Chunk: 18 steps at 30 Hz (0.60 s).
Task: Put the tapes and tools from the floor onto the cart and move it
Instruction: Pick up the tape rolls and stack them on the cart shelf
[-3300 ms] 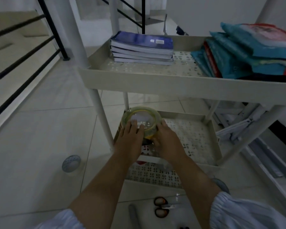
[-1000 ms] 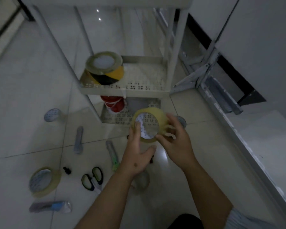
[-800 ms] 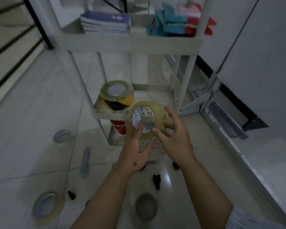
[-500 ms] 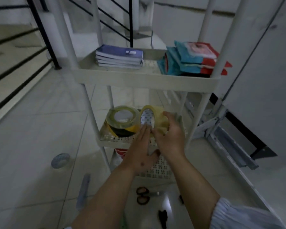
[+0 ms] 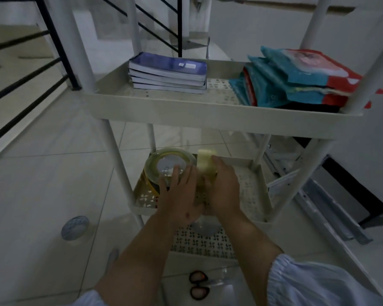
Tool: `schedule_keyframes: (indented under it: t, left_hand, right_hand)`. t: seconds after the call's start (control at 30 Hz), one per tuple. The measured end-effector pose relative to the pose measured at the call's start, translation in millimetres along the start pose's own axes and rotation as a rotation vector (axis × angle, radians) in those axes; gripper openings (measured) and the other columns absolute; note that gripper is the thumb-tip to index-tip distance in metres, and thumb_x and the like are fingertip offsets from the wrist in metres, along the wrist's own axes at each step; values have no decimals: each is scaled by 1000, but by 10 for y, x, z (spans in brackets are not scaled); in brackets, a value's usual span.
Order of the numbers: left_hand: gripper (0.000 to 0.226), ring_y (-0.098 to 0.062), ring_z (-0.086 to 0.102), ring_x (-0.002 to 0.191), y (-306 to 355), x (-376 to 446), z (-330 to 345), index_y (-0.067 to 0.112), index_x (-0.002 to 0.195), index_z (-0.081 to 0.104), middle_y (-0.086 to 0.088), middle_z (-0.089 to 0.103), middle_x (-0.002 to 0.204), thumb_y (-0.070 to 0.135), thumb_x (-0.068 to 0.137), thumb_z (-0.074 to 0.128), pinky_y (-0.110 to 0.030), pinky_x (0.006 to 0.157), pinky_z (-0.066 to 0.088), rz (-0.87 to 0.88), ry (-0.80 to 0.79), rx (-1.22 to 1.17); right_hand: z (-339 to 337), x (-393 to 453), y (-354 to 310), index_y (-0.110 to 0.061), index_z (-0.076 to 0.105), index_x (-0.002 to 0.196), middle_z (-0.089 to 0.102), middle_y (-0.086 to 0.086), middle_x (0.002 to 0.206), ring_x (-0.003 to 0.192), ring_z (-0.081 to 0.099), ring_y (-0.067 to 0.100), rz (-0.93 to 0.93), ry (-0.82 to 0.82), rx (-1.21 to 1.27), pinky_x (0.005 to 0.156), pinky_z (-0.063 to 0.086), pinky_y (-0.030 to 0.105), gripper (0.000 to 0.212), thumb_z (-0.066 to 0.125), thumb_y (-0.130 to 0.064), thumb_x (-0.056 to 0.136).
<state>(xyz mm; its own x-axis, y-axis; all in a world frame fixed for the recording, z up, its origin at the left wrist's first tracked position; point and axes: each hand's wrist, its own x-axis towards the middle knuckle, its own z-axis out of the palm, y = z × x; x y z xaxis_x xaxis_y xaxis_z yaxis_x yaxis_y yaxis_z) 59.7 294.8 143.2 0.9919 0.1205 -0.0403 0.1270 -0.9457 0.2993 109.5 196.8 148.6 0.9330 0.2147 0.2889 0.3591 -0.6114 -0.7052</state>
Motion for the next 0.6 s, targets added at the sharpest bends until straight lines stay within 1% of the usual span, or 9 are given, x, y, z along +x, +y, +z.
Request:
schedule_keyframes:
  t: [0.1, 0.17, 0.27, 0.33, 0.4, 0.43, 0.47, 0.53, 0.6]
  left_hand:
    - [82, -24, -18, 143, -35, 54, -3, 21, 145, -8, 3, -10, 157, 42, 88, 47, -54, 113, -10, -3, 6, -68]
    - [82, -23, -16, 143, -31, 75, -8, 21, 145, -6, 5, -7, 157, 44, 87, 48, -54, 114, -9, 8, 10, -93]
    - [82, -23, -15, 144, -18, 81, 7, 21, 145, -7, 5, -6, 157, 44, 88, 46, -55, 114, -9, -3, 27, -105]
    - [82, -23, -16, 144, -12, 68, 25, 20, 145, -8, 4, -5, 157, 44, 88, 46, -54, 113, -10, -10, 39, -94]
    - [81, -23, -15, 144, -14, 60, 52, 20, 145, -7, 4, -4, 157, 43, 88, 45, -55, 113, -10, -13, 57, -73]
    - [79, -23, -15, 144, -21, 55, 70, 20, 145, -6, 4, -4, 157, 43, 88, 44, -55, 113, -10, -11, 62, -57]
    - [78, -23, -14, 144, -24, 49, 83, 20, 145, -4, 5, -3, 157, 44, 88, 43, -56, 113, -9, -7, 65, -40]
    - [75, -23, -14, 144, -33, 37, 108, 21, 145, -1, 6, -2, 157, 44, 89, 42, -57, 113, -7, -5, 69, -21]
    - [74, -23, -14, 144, -34, 34, 121, 21, 145, 1, 6, -2, 157, 44, 89, 42, -58, 112, -7, -5, 69, -21]
  right_hand:
    - [11, 55, 27, -5, 37, 135, 47, 21, 134, 123, 44, 32, -18, -36, 65, 94, 29, 21, 45, 42, -10, 90]
    - [-17, 82, 62, -3, 37, 135, 45, 22, 135, 124, 43, 32, -44, -65, 87, 93, 25, 19, 51, 36, -15, 85]
    - [-51, 107, 93, -8, 35, 136, 43, 19, 136, 123, 43, 30, -27, -147, 117, 90, 26, 16, 46, 41, -4, 91]
    - [-48, 72, 82, -7, 33, 137, 43, 20, 135, 122, 43, 29, -87, -129, 127, 95, 29, 21, 47, 42, -8, 91]
    - [-35, 17, 88, -3, 33, 136, 46, 18, 133, 118, 42, 17, -111, -105, 159, 102, 34, 26, 49, 43, -13, 89]
    - [-37, -8, 87, -2, 34, 136, 48, 16, 129, 113, 40, 8, -101, -96, 185, 104, 35, 23, 47, 43, -10, 90]
    - [-31, -17, 102, -2, 34, 136, 48, 14, 127, 111, 41, 6, -86, -86, 201, 104, 36, 22, 47, 44, -8, 90]
    - [-18, -23, 133, -8, 28, 141, 47, 15, 131, 115, 47, 21, -49, -73, 202, 102, 42, 38, 56, 45, -9, 87]
    - [-1, -22, 174, -14, 21, 143, 48, 17, 131, 113, 52, 30, -34, -70, 198, 94, 46, 49, 65, 44, 0, 85]
